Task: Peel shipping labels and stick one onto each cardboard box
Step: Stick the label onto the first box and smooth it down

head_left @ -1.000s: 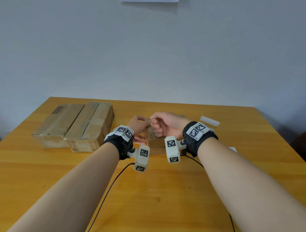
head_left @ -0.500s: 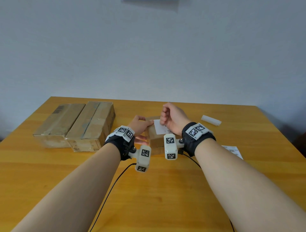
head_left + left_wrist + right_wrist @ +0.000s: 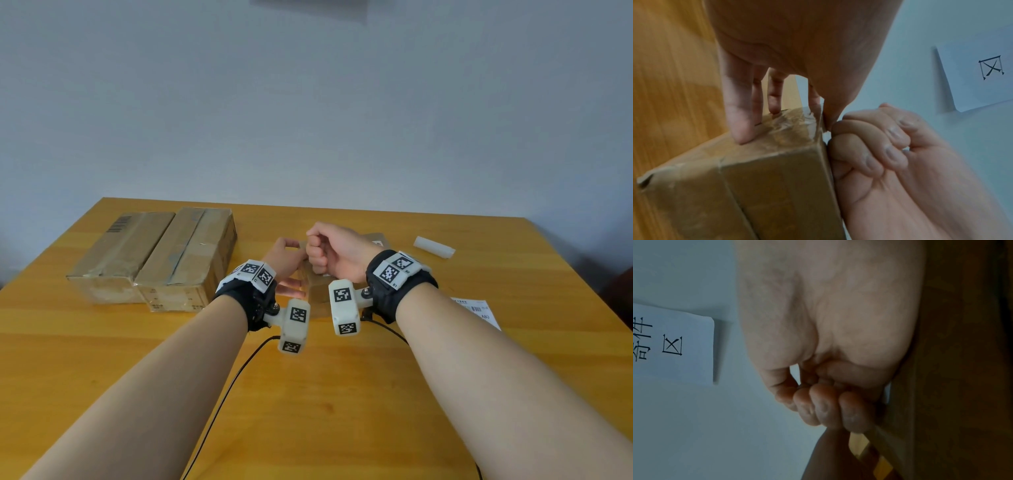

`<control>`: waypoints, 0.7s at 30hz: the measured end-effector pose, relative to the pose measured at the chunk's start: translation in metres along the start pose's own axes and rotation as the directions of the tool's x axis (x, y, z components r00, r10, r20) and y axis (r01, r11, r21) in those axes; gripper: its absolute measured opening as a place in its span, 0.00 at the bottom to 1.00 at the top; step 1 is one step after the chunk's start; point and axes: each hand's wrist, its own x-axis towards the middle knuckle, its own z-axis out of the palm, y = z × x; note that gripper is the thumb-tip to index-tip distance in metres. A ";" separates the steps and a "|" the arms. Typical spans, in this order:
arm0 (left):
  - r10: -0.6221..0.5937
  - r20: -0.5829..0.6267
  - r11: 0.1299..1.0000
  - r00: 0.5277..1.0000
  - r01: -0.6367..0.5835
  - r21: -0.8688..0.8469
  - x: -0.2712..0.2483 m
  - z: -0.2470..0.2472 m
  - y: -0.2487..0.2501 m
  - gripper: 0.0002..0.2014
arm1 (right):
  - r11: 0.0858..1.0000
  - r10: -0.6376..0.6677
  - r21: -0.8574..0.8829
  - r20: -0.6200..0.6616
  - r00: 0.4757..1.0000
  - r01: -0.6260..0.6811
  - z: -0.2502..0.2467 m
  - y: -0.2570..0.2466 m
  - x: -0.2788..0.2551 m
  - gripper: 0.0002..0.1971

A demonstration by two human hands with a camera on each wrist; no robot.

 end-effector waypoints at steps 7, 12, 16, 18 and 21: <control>-0.010 0.011 0.999 1.000 0.010 -0.037 -0.003 -0.002 0.000 0.18 | 0.994 0.104 0.027 0.067 0.992 -0.106 -0.003 -0.004 -0.006 0.20; -0.063 -0.021 0.995 0.998 0.061 -0.083 -0.010 -0.004 0.000 0.24 | 0.960 -0.031 0.265 -0.215 0.976 0.088 -0.015 -0.005 -0.005 0.19; -0.095 -0.005 0.995 0.995 0.095 0.006 -0.018 -0.004 0.000 0.19 | 0.913 -0.100 0.325 -0.409 0.907 0.247 -0.028 -0.003 -0.009 0.15; -0.089 0.033 0.989 0.995 0.085 0.122 -0.022 -0.002 -0.001 0.21 | 0.898 -0.113 0.332 -0.461 0.880 0.290 -0.032 -0.003 -0.010 0.15; -0.084 0.083 0.959 0.993 0.058 0.278 -0.026 0.003 -0.002 0.28 | 0.876 -0.124 0.348 -0.506 0.854 0.334 -0.033 -0.004 -0.012 0.15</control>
